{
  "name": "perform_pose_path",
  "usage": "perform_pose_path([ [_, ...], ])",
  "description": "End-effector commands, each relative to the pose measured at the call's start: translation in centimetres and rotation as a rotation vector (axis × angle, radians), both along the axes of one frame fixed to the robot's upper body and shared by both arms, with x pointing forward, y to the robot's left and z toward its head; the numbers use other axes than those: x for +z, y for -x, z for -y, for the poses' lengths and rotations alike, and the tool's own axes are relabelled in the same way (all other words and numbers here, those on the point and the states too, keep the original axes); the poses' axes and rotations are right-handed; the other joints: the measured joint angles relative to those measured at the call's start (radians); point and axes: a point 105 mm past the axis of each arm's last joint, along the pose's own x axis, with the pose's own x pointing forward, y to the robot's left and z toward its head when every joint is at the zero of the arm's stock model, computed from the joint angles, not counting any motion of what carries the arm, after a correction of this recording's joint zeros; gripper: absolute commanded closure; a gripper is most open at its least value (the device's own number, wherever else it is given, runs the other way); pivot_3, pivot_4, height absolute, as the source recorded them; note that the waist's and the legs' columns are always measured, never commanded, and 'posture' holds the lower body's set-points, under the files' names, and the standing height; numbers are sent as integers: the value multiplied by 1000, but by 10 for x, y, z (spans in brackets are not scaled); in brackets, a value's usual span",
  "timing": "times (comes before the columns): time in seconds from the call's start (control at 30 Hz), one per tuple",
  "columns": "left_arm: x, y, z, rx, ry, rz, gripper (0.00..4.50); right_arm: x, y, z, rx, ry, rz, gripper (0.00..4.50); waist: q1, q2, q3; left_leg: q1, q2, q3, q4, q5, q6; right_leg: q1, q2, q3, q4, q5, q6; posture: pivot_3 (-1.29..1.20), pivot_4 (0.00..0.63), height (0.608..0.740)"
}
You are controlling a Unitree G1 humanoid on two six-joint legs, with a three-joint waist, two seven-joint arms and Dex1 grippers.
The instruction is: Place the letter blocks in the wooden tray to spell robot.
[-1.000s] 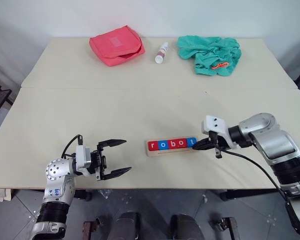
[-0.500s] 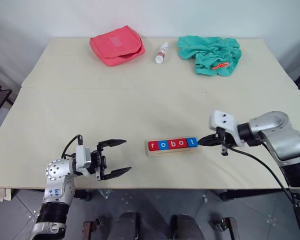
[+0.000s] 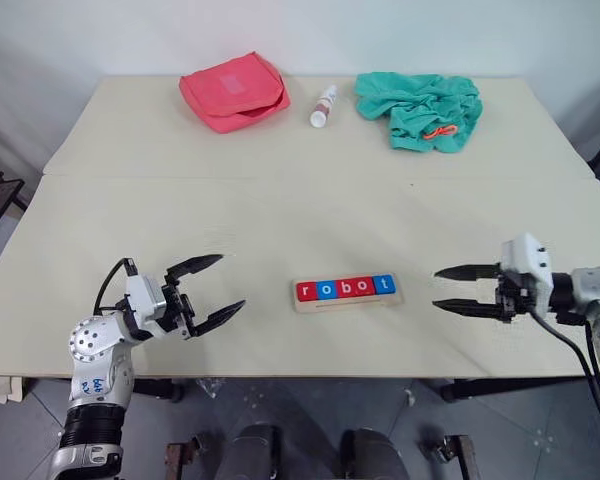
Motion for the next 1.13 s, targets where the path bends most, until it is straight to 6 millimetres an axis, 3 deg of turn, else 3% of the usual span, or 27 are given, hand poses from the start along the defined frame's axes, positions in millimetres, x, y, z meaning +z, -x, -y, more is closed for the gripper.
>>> perform_pose_path([
  [0.03, 13, 3, -15, 46, 0, 46, 0, 7, 4, 14, 22, -65, 67, 482, -1, 0, 0, 0, 0, 0, 0, 0, 0, 0, 0, 0, 0, 0, 0, 0, 150, 740],
  [0.07, 16, 4, -17, 52, 11, 42, 0, 6, 4, 18, 19, -71, 78, 112, -1, 0, 0, 0, 0, 0, 0, 0, 0, 0, 0, 0, 0, 0, 0, 0, 150, 740],
  [0.1, 17, 5, -20, 58, 15, 33, 0, 5, 3, 22, 9, -81, 84, 45, -1, 0, 0, 0, 0, 0, 0, 0, 0, 0, 0, 0, 0, 0, 0, 0, 150, 740],
  [0.33, 22, 13, -21, 29, 43, 14, 0, 10, 5, 33, 13, -200, 96, 45, -1, 0, 0, 0, 0, -1, 0, 0, 0, 1, 0, 0, 0, 0, 0, 0, 150, 740],
  [0.6, 26, 18, -39, 8, 40, -12, 0, 8, 0, 46, -43, -230, 78, 45, -2, 0, 0, 0, 0, 0, 0, 0, 0, 1, 0, -1, -1, 0, 0, 0, 150, 740],
  [1.13, 15, 21, -40, -104, -88, -55, 0, 8, -6, 44, -27, -180, 74, 45, -4, 0, 0, 0, 0, 0, 0, 0, 0, 1, 0, -1, -1, 0, 0, 0, 150, 740],
])
